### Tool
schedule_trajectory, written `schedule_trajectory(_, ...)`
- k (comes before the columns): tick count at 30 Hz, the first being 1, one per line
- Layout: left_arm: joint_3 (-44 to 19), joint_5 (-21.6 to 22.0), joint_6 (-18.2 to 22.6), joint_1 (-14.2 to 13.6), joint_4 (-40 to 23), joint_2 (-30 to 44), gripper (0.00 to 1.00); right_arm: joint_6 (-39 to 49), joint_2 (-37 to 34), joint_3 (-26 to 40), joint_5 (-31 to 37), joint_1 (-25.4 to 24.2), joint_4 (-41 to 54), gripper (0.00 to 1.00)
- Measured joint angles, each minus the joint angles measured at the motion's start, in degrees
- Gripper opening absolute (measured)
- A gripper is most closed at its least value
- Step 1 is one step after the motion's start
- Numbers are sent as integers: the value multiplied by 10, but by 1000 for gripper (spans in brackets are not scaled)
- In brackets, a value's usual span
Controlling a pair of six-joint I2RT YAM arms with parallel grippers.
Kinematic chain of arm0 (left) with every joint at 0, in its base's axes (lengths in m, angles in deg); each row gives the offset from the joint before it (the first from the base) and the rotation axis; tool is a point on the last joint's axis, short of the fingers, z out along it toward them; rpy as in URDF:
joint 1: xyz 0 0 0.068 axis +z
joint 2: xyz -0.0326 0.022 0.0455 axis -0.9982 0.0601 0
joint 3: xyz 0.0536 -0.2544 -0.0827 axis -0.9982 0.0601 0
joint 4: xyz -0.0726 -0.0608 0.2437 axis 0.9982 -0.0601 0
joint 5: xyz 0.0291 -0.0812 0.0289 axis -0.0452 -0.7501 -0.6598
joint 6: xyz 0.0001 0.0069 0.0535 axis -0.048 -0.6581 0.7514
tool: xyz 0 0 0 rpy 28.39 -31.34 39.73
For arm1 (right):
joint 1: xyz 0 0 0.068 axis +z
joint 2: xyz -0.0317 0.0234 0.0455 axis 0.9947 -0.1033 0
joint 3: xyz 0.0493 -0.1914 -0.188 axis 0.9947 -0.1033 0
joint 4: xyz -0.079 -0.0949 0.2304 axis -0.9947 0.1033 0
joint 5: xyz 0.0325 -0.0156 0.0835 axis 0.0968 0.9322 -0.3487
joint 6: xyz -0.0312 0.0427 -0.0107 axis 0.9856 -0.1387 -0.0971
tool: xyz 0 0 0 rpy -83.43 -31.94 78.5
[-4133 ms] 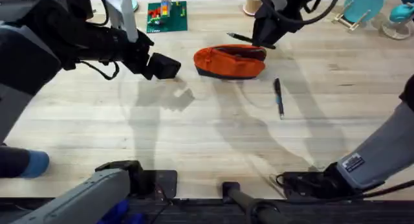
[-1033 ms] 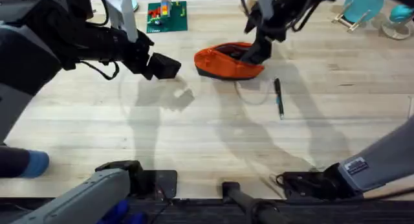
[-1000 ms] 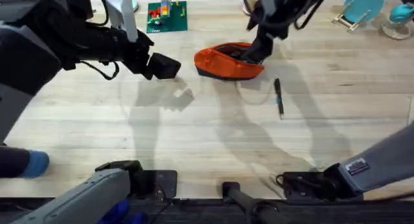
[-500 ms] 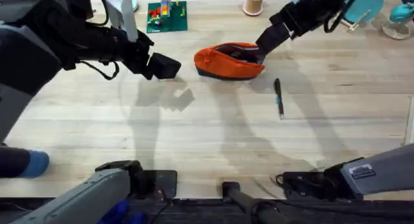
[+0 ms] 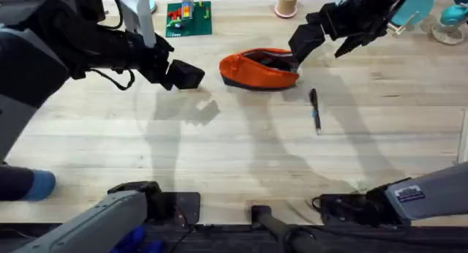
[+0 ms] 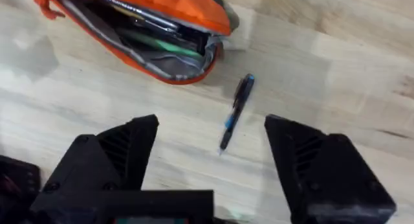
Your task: Unzip the bag, pick up the pens from the table one at a time and place them inside, then zip the bag closed.
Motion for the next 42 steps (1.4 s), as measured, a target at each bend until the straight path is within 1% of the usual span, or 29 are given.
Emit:
schedule_trajectory(4, 0, 0, 0, 0, 0, 0, 993, -33, 0, 0, -1, 0, 11, 996)
schedule_trajectory(11, 0, 0, 0, 0, 0, 0, 993, -56, 0, -12, -1, -1, 30, 995)
schedule_trajectory(25, 0, 0, 0, 0, 0, 0, 993, -84, 2, -165, -2, -1, -51, 996)
schedule_trajectory(32, 0, 0, 0, 0, 0, 0, 993, -121, 31, -244, -4, -18, -111, 996)
schedule_trajectory(36, 0, 0, 0, 0, 0, 0, 993, -138, 50, -277, -3, -31, -145, 996)
schedule_trajectory(42, 0, 0, 0, 0, 0, 0, 995, -157, 57, -307, -4, -31, -196, 996)
